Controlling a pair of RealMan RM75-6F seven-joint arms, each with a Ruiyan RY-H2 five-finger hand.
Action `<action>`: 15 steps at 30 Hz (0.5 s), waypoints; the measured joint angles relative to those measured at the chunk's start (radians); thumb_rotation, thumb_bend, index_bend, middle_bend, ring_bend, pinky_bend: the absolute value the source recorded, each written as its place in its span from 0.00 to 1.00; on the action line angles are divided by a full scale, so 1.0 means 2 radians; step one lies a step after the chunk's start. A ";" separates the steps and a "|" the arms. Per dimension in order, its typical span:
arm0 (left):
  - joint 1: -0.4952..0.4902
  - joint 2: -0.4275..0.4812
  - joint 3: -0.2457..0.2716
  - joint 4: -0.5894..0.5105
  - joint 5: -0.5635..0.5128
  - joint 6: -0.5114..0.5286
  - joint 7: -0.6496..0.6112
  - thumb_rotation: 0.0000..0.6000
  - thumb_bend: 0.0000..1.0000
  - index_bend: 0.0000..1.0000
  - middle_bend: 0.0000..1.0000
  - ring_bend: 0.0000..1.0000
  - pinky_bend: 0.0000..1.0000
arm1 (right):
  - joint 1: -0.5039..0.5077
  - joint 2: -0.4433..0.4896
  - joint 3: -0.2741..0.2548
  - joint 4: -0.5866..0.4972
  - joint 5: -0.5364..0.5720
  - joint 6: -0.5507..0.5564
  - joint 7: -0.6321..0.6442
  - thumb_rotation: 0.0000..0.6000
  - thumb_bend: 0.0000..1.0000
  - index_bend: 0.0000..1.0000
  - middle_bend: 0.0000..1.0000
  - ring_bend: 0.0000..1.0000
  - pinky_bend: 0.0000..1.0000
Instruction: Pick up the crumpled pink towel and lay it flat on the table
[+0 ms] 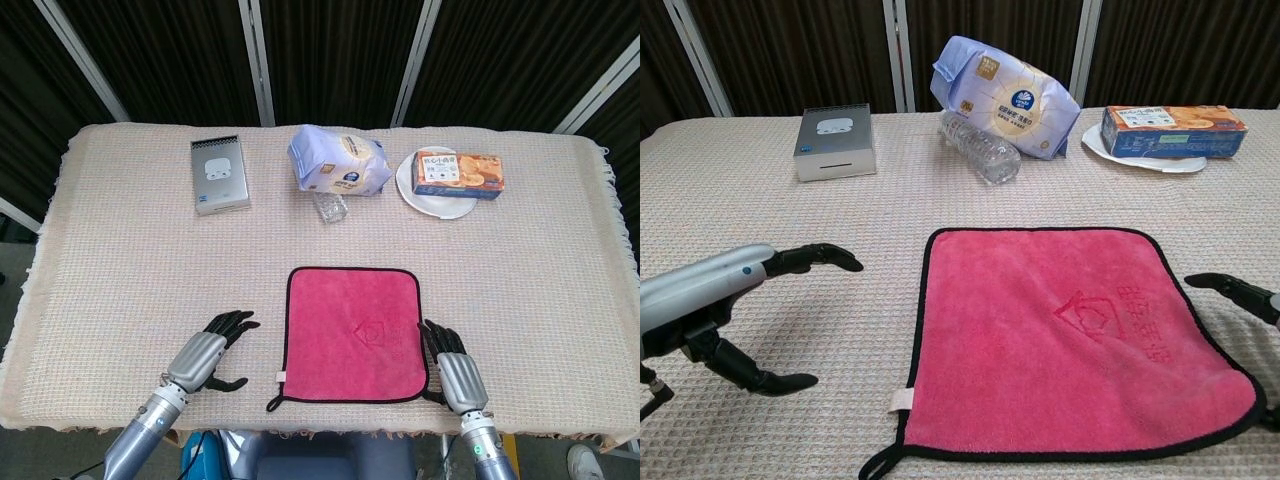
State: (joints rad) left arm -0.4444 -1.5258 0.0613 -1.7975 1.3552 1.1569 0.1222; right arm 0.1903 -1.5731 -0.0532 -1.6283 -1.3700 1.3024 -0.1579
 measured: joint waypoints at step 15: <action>0.048 0.098 -0.005 -0.031 0.082 0.122 0.016 1.00 0.23 0.11 0.03 0.00 0.00 | -0.009 0.067 0.009 -0.024 -0.038 0.045 -0.041 1.00 0.33 0.00 0.00 0.00 0.00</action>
State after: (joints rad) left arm -0.3488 -1.3301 0.0514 -1.8595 1.5185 1.4001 0.1542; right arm 0.1715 -1.4389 -0.0356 -1.6770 -1.4461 1.3930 -0.2401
